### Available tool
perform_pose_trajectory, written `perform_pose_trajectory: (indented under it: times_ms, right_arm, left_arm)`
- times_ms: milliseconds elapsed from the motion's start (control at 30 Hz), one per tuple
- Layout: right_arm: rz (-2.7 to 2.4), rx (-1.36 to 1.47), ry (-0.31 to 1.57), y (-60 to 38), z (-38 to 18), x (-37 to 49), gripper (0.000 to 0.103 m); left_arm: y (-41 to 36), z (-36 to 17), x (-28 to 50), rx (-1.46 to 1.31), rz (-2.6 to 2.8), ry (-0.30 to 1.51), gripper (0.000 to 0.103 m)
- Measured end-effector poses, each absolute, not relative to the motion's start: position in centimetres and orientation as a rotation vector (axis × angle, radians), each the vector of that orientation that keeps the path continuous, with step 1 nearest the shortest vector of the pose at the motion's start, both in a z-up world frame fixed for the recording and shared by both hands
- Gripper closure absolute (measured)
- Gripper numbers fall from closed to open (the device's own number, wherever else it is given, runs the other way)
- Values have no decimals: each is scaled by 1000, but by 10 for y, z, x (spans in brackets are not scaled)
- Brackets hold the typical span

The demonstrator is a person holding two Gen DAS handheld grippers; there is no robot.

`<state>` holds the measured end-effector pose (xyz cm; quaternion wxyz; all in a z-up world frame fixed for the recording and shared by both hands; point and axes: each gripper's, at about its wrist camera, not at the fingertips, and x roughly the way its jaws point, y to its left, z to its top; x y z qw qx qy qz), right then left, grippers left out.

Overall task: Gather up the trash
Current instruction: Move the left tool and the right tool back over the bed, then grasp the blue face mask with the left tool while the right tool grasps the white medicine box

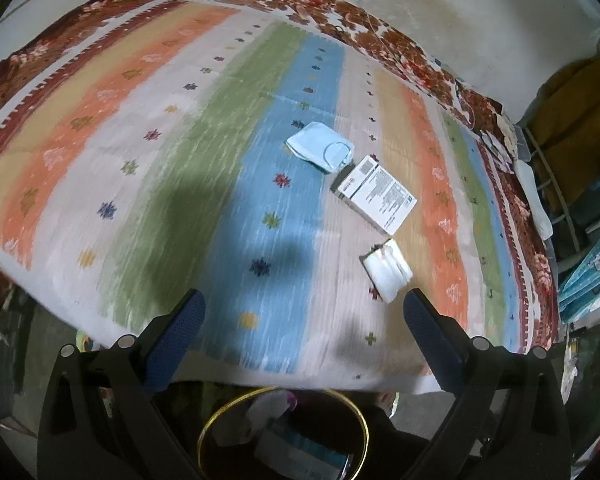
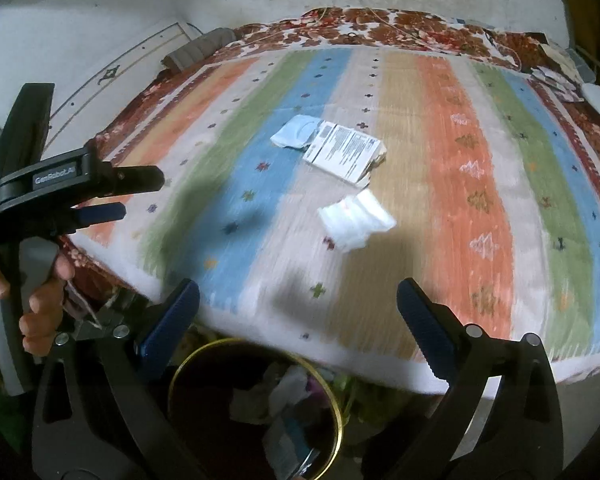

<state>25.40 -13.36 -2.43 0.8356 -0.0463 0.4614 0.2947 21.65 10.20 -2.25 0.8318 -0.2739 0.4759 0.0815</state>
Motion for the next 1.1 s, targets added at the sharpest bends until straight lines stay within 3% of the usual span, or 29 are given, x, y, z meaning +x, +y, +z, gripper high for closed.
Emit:
perform_pose_trajectory:
  times_ms: [700,1100]
  right_arm:
    - [633,-42,1025,-115,-73,360,9]
    - [690,83,1084,-109,-106,411,15]
  left_arm:
    - [150,-72,307,-670,71,993,6]
    - [157,-104,343,-822,-20,967,7]
